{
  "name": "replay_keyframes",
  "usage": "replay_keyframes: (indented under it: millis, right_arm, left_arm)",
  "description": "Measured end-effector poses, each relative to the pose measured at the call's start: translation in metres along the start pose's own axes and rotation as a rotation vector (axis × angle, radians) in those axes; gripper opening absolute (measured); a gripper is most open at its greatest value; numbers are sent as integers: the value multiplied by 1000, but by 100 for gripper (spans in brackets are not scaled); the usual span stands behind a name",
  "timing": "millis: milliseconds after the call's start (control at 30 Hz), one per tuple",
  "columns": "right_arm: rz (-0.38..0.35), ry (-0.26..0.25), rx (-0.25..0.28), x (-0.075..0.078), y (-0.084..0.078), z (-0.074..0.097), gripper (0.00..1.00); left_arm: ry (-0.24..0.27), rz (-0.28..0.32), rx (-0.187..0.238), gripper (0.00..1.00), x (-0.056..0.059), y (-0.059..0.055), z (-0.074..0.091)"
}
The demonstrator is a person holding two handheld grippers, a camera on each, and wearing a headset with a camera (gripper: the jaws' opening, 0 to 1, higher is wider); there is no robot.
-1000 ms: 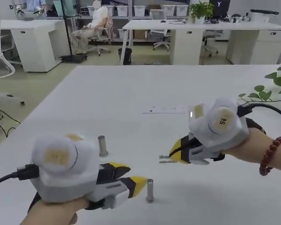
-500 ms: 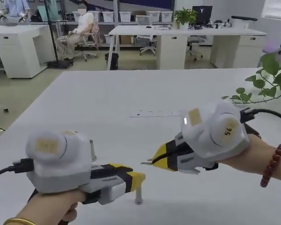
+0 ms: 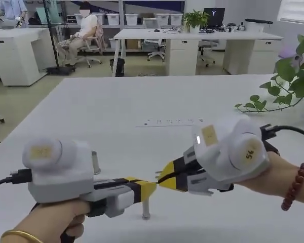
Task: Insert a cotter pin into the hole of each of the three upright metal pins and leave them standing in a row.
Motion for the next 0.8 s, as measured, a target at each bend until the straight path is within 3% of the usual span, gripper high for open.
replay_keyframes:
  millis: [500, 633, 800]
  right_arm:
    - [26, 1, 2, -2, 0, -2, 2]
    - [34, 3, -3, -2, 1, -2, 2]
    - [45, 18, 2, -5, 1, -3, 2]
  left_arm:
    - [-6, 46, 0, 1, 1, -2, 0]
    - [-13, 82, 7, 0, 1, -3, 0]
    - [-22, 29, 2, 0, 3, -2, 0]
Point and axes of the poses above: the centre of the closed fingertips' face, and the gripper's own axes: z roughly backward along the fingers, x roughly to its right, y roughly out of its top, the point moved 3 cm from there along z, roughly backward along the fingers, and after that the axes turned 4 degrees about x, right-handed, at the moved point
